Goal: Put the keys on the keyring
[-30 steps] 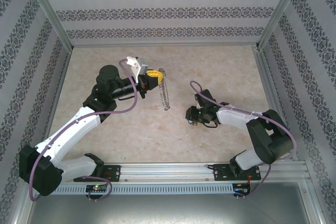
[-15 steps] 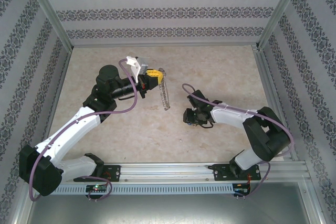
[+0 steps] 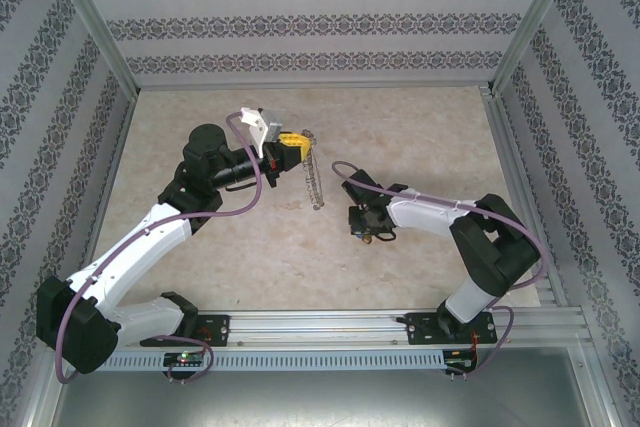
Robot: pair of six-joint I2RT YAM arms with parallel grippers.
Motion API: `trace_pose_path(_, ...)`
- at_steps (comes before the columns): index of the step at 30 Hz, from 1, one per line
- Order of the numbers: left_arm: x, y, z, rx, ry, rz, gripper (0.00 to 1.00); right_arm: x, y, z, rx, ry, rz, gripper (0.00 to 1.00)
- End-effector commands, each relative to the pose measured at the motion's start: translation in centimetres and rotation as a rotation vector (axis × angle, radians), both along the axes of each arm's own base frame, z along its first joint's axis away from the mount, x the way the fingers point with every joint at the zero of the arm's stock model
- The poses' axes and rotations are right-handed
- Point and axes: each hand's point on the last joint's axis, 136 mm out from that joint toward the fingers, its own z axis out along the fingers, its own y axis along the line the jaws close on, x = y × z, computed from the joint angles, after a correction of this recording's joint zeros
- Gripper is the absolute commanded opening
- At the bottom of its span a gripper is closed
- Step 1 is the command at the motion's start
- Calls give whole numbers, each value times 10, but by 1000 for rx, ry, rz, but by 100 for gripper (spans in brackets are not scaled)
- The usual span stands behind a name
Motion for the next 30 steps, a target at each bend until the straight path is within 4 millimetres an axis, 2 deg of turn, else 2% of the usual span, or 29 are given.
trace_pose_path(1, -9, 2, 24, -47, -84, -1, 0, 21, 17, -14, 25, -40, 13, 14)
trace_pose_path(9, -11, 4, 27, -54, -82, 3, 0, 63, 26, -2, 88, -88, -14, 14)
trace_pose_path(13, -12, 5, 29, -56, -84, 4, 0, 70, 35, 15, 130, -108, 7, 18)
trace_pose_path(18, -12, 5, 27, -56, -83, 6, 0, 64, 30, 38, 166, -152, 0, 36)
trace_pose_path(22, -12, 4, 26, -52, -80, 4, 0, 53, 24, 55, 200, -181, -10, 41)
trace_pose_path(25, -12, 5, 26, -49, -83, 3, 0, 41, 18, 56, 224, -170, -20, 42)
trace_pose_path(30, -12, 4, 26, -47, -84, 2, 0, 22, 8, 42, 253, -121, -56, 41)
